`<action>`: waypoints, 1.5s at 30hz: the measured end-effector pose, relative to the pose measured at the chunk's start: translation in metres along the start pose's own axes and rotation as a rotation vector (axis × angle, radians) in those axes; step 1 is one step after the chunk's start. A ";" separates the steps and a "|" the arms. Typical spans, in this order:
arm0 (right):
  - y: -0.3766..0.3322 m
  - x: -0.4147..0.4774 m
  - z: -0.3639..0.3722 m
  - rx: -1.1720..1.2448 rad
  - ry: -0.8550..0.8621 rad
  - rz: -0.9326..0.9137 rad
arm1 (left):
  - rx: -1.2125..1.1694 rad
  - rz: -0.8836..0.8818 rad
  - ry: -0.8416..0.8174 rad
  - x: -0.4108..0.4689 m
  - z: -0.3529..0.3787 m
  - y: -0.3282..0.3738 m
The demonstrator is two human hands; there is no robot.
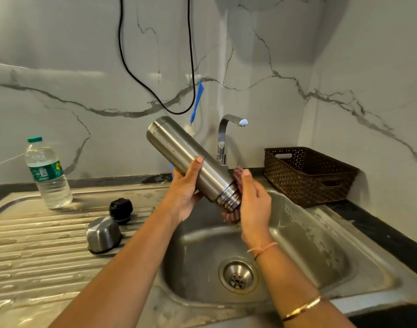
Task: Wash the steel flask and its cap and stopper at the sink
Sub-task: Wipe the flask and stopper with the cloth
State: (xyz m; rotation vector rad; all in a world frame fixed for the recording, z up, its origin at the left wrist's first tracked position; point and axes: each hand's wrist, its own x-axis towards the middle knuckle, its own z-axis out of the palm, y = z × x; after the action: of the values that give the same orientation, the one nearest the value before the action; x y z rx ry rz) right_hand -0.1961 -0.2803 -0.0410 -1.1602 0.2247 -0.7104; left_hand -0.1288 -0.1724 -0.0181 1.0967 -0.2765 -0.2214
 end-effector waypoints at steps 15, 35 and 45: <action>0.004 0.001 -0.002 0.456 -0.527 0.600 | -0.031 0.212 0.063 -0.007 0.012 0.003; 0.006 0.000 0.006 0.163 -0.246 0.227 | -0.250 0.039 0.068 -0.001 0.016 -0.011; 0.006 0.009 -0.004 0.074 -0.078 0.178 | -0.052 -0.048 -0.233 0.004 -0.001 0.008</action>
State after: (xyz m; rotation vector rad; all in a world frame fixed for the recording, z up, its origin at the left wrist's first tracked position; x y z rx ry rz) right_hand -0.1890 -0.2878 -0.0466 -1.0803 0.2309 -0.5119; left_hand -0.1244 -0.1691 -0.0116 1.0272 -0.4500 -0.3980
